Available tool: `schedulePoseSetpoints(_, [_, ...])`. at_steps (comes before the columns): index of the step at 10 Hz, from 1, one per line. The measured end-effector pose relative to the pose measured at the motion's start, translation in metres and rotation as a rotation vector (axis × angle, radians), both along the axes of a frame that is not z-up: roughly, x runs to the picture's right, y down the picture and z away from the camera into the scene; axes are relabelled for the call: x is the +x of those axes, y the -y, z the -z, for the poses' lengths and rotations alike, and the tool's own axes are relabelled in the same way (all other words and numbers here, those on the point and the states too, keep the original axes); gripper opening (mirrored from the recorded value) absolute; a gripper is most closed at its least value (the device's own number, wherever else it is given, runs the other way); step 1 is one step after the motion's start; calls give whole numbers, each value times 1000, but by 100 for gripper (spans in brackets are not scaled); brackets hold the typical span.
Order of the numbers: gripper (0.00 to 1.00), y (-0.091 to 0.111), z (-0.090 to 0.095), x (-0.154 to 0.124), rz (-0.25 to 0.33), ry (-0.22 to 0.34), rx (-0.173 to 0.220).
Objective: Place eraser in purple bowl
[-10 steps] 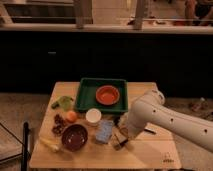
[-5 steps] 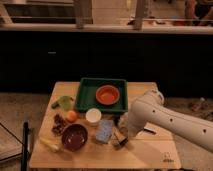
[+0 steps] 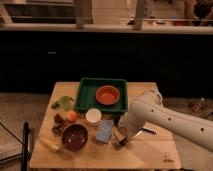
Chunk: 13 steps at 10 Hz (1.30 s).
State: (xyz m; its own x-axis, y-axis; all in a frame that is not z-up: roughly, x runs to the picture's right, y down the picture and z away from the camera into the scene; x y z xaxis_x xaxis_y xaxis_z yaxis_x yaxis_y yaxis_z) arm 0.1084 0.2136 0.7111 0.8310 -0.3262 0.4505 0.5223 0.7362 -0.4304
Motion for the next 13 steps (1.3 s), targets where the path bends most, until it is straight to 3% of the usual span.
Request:
schedulePoseSetpoints(1, [25,2,-1,-3,6,7,3])
schedulePoseSetpoints(4, [1,5,7,5,7,0,8])
schedulePoseSetpoints(7, [0,21,26,5,34,5,35])
schedulePoseSetpoints(9, [0,32,46,-3,77,44,65])
schedulePoseSetpoints(13, [0,44,65,-56,217,149,94])
